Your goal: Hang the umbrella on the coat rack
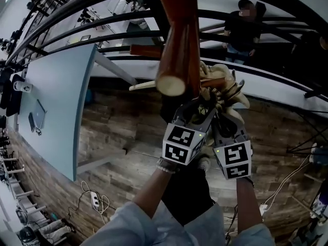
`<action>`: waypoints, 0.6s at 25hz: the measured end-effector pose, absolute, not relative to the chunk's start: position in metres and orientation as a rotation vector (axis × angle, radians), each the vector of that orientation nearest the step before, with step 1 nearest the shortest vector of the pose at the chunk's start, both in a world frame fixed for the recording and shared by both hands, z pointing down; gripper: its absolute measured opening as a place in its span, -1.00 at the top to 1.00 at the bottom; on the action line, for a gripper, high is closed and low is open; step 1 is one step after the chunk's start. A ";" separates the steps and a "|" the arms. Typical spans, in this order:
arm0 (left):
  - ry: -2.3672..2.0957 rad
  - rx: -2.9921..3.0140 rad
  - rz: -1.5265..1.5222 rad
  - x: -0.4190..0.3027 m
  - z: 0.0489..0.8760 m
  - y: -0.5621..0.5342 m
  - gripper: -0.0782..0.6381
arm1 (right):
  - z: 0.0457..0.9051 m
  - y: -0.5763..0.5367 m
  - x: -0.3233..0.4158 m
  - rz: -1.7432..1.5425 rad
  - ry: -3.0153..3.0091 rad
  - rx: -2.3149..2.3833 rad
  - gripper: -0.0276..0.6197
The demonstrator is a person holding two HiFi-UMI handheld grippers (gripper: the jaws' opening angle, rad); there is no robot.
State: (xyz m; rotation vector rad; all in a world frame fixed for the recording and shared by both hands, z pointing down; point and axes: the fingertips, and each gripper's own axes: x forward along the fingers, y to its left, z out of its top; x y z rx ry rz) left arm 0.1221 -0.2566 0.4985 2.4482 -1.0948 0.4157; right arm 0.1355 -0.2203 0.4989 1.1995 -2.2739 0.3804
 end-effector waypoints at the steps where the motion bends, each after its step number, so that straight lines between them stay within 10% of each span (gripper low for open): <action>1: -1.090 2.459 0.410 0.122 0.491 -0.253 0.26 | 0.491 -0.219 0.138 0.376 -2.278 1.222 0.74; 15: -1.042 2.659 0.318 0.120 0.374 -0.197 0.48 | 0.389 -0.179 0.154 0.387 -2.362 1.432 0.87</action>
